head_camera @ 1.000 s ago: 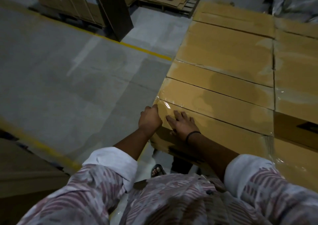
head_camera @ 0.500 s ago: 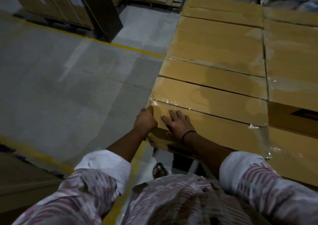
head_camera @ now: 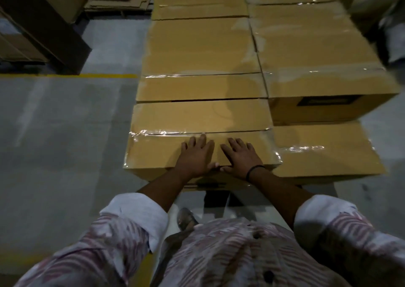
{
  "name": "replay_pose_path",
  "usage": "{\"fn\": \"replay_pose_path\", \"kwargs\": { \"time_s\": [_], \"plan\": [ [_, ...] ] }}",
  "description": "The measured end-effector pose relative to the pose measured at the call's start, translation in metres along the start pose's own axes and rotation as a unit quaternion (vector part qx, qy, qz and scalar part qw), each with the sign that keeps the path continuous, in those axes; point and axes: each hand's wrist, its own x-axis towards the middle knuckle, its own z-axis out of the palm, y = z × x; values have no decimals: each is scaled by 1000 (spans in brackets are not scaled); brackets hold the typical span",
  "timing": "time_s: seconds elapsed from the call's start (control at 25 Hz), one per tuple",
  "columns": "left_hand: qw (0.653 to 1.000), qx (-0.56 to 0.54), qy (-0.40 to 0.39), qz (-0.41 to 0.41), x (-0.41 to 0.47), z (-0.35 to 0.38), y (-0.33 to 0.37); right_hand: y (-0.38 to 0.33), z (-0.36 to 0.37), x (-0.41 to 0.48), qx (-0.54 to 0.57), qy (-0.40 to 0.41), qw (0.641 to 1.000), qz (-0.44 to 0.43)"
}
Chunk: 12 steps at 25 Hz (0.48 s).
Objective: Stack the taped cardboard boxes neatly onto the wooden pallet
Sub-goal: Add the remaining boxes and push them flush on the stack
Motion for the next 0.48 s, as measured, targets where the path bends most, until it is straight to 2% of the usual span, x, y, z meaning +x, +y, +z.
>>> {"fn": "replay_pose_path", "kwargs": {
  "time_s": [0.08,0.16,0.32,0.48],
  "plan": [
    [999,25,-23,37,14,1,33,44,1,-25,11,12,999,40],
    [998,18,-45,31,28,5,61,80,4,-47,16,15,998,53],
    [998,4,-53,-16,47,17,113,112,8,-62,41,-4,999,1],
    [999,9,-52,-11,57,19,152,128,-3,-68,98,13,993,-64]
  ]
}}
